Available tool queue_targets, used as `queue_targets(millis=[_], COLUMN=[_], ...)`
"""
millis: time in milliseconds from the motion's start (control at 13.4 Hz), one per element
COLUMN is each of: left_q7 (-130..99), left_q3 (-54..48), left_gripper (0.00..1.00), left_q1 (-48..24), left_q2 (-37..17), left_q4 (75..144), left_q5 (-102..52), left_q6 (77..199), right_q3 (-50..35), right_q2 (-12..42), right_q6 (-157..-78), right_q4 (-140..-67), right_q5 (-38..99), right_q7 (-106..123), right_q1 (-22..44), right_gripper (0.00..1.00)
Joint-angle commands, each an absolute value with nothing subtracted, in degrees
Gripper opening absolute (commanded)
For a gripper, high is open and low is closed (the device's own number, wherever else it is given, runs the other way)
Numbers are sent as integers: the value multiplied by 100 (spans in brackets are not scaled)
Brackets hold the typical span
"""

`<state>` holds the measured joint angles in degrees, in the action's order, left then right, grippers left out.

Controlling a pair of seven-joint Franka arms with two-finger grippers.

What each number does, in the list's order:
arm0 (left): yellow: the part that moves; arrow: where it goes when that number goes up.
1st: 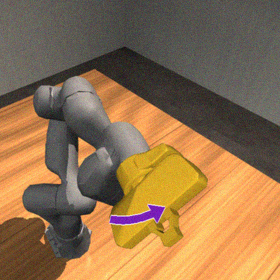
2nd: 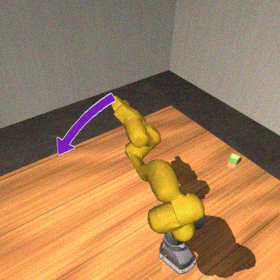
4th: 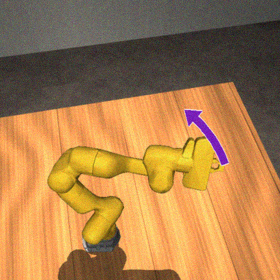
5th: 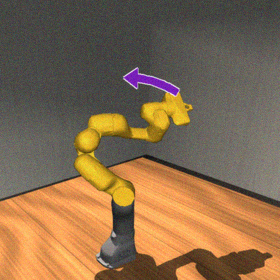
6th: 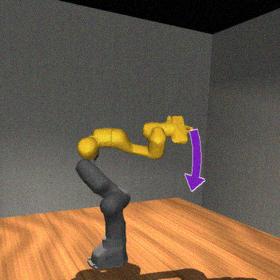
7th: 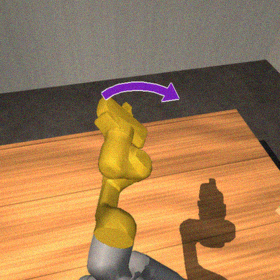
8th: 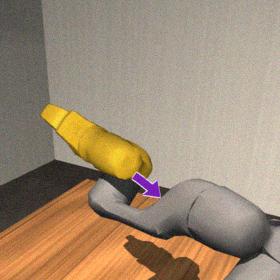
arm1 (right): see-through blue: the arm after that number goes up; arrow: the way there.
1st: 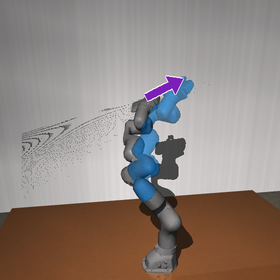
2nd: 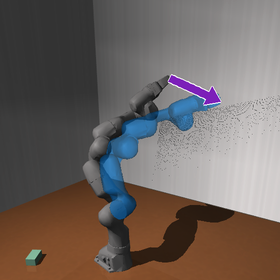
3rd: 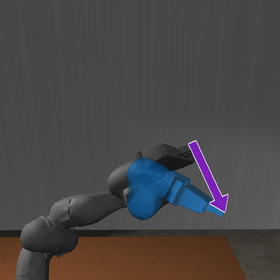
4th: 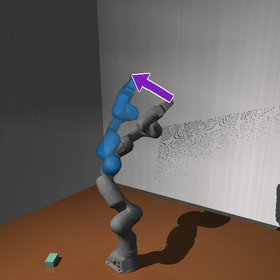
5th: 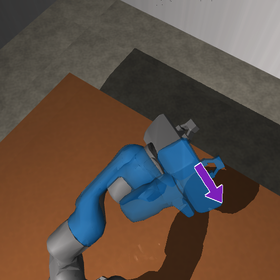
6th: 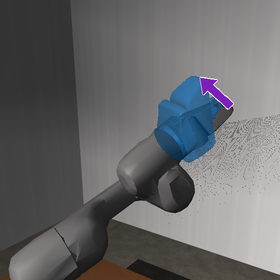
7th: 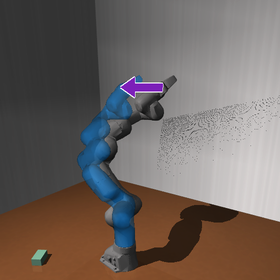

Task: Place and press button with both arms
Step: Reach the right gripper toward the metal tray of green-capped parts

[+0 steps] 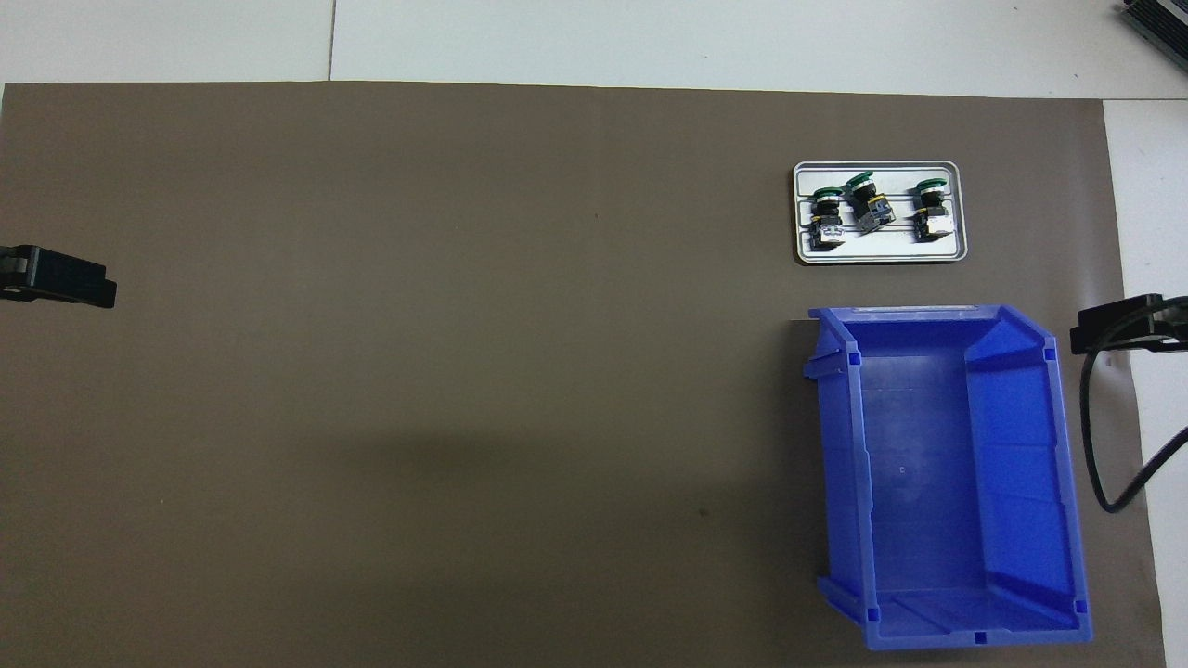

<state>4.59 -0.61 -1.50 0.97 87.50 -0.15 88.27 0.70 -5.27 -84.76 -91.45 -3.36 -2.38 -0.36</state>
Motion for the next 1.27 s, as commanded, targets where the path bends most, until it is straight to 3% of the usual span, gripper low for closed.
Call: queue_targets(millis=[0,524,748,1047,1197], left_q7=[439,439,439,439,439], left_q3=[-114,-114,-114,-114,-114], left_gripper=[100,100,100,100,100], left_q1=[-62,-62,-62,-62,-62], left_q2=[281,281,281,281,281], left_q4=[8974,8965,8974,8974,8974], left_q5=[-88,-88,-88,-88,-88], left_q6=[8895,8895,8895,8895,8895], right_q3=[35,9,9,18,26], right_q2=[-545,-615,-642,-2,577], right_q6=[-8358,-8419,-8999,-10068,-10588], right_q4=[-9114,-9210,-9483,-9466,-9274], right_q5=[-237,-246,-246,-53,-62], right_q7=[-158,-123,8,580,868], right_q1=[-88,-9,0,-114,-175], right_gripper=[100,100,100,100,100])
